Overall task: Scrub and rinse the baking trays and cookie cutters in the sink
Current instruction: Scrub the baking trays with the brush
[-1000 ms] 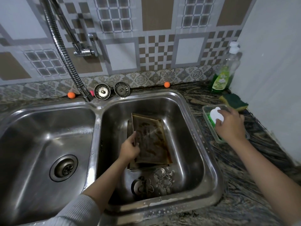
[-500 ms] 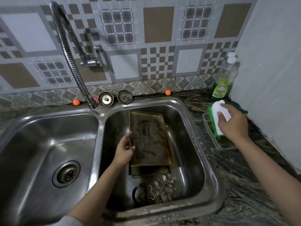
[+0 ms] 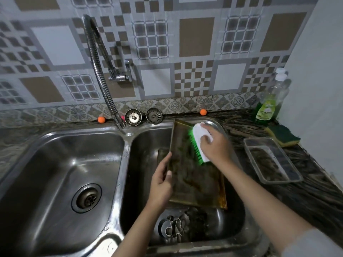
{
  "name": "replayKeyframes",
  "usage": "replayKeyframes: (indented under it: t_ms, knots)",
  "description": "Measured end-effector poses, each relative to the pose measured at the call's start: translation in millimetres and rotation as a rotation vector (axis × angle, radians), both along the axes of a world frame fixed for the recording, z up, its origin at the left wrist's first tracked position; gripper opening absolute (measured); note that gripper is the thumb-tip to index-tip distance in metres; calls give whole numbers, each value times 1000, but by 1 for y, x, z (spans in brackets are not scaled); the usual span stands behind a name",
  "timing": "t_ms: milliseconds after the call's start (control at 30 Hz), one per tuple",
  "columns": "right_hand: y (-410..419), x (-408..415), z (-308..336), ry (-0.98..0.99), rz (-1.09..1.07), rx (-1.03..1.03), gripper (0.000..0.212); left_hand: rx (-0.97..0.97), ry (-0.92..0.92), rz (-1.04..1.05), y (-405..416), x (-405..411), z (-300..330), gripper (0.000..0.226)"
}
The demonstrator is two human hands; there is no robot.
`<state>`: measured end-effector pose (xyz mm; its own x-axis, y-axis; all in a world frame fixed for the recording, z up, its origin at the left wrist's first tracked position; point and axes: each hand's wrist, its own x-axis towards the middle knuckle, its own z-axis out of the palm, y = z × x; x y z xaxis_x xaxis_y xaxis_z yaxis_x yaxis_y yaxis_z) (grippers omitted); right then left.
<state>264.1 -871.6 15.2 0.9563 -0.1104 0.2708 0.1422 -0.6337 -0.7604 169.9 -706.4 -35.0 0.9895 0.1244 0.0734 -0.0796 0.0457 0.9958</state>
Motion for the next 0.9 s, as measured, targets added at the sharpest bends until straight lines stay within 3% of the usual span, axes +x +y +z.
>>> replayKeyframes:
  t_ms: [67, 233, 400, 567, 667, 767, 900]
  knots:
    - [3, 8, 6, 20, -83, 72, 40, 4, -6, -8, -3, -2, 4, 47]
    - [39, -47, -7, -59, 298, 72, 42, -39, -10, 66, 9, 10, 1, 46]
    - [9, 8, 10, -45, -51, 64, 37, 14, -27, -5, -7, -1, 7, 42]
    - [44, -50, -6, -52, 276, 48, 42, -59, 16, 115, -1, 8, 6, 48]
    - [22, -22, -5, -25, 124, -21, 38, -27, 0, 111, 3, 3, 7, 48]
    - [20, -1, 5, 8, -4, 37, 37, -3, -22, 63, -8, -2, 14, 44]
    - [51, -61, -1, -45, 275, 87, 41, -79, -2, 148, 1, 9, 12, 48]
